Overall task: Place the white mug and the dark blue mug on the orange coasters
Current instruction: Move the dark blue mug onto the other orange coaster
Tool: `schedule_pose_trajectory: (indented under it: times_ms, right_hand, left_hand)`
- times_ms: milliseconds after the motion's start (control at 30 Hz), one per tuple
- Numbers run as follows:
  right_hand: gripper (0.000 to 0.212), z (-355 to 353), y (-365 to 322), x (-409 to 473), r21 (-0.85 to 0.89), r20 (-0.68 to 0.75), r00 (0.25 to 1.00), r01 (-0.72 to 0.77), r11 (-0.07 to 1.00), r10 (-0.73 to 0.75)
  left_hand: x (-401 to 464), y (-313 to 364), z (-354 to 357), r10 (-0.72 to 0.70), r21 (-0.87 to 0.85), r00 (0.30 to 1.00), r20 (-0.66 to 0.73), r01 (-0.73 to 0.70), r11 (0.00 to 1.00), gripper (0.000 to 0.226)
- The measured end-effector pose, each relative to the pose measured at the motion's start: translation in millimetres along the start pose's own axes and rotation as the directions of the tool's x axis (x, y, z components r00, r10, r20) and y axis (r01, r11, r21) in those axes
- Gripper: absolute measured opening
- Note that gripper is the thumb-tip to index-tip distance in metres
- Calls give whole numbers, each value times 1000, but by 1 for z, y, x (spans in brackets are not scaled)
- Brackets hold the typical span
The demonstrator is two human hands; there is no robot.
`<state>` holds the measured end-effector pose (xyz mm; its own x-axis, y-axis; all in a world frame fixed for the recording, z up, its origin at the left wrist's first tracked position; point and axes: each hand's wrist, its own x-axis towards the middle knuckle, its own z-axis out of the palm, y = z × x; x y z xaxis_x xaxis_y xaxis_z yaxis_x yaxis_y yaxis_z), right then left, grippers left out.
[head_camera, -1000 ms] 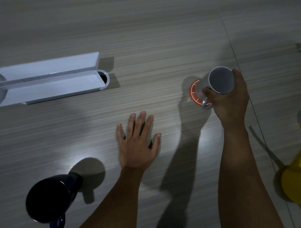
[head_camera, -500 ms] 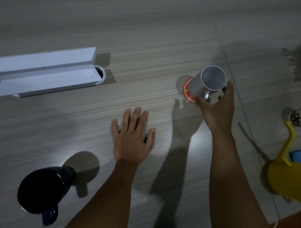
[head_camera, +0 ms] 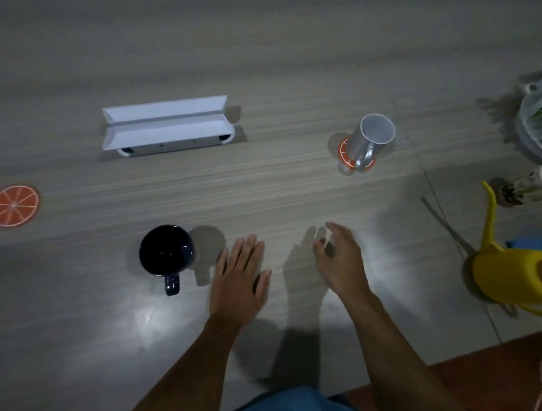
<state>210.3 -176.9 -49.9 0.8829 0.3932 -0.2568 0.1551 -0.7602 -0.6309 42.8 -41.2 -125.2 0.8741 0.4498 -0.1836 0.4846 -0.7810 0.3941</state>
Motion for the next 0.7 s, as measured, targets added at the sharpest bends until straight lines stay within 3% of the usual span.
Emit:
schedule_pose_trajectory:
  times_ms: [200, 400, 533, 700]
  right_hand:
    - [52, 41, -14, -47, -55, 169, 976, 147, 988, -136]
    - [68, 84, -43, -79, -130, 311, 916, 306, 943, -254]
    - [61, 103, -69, -98, -59, 283, 908, 338, 939, -309]
    - [41, 119, -115, -120, 103, 218, 925, 296, 950, -312]
  left_hand:
    - [-83, -46, -6, -41, 1, 999, -21, 41, 999, 62]
    - [-126, -90, -22, -208, -56, 973, -99, 204, 977, 62]
    - [-137, -130, -37, -295, -17, 948, -115, 295, 955, 66]
    - [-137, -169, -52, -295, 27, 948, -122, 301, 953, 68]
